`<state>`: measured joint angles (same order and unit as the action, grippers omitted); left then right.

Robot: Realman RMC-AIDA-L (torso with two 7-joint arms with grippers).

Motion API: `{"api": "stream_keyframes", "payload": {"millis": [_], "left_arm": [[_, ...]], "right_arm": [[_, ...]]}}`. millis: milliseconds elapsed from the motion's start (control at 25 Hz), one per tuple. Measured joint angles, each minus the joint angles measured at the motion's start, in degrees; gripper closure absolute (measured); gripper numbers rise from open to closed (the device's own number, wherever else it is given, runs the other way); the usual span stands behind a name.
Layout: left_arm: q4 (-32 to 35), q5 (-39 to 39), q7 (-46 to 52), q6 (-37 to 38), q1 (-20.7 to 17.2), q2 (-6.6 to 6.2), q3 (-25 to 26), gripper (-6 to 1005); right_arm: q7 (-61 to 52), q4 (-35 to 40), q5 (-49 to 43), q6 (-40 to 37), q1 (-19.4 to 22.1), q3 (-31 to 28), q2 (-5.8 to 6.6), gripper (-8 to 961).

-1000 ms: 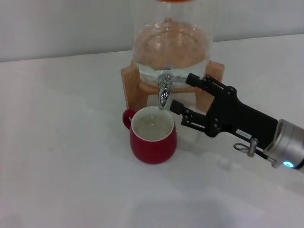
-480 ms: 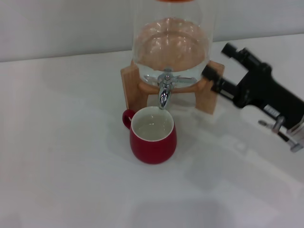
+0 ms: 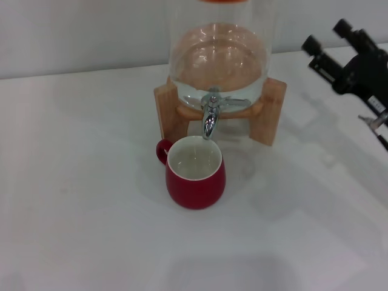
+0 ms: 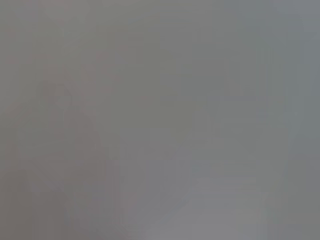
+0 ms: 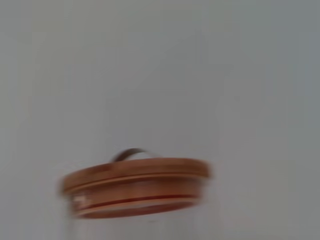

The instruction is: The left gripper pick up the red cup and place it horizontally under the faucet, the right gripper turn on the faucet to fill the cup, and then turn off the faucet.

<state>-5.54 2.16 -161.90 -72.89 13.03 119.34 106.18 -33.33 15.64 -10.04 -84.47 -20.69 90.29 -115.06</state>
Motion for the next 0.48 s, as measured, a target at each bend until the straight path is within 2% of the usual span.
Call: {"api": "stream_keyframes", "payload": {"millis": [280, 480], "left_arm": [[0.00, 1.44, 0.00, 0.05, 0.01, -0.02, 0.00, 167], [0.00, 2.92, 0.00, 0.05, -0.03, 0.01, -0.01, 167]], "right_arm": [[2.44, 0.01, 0.09, 1.89, -0.18, -7.27, -0.14, 130], [4.58, 0.49, 0.12, 6.03, -0.56, -11.24, -0.16, 131]]}}
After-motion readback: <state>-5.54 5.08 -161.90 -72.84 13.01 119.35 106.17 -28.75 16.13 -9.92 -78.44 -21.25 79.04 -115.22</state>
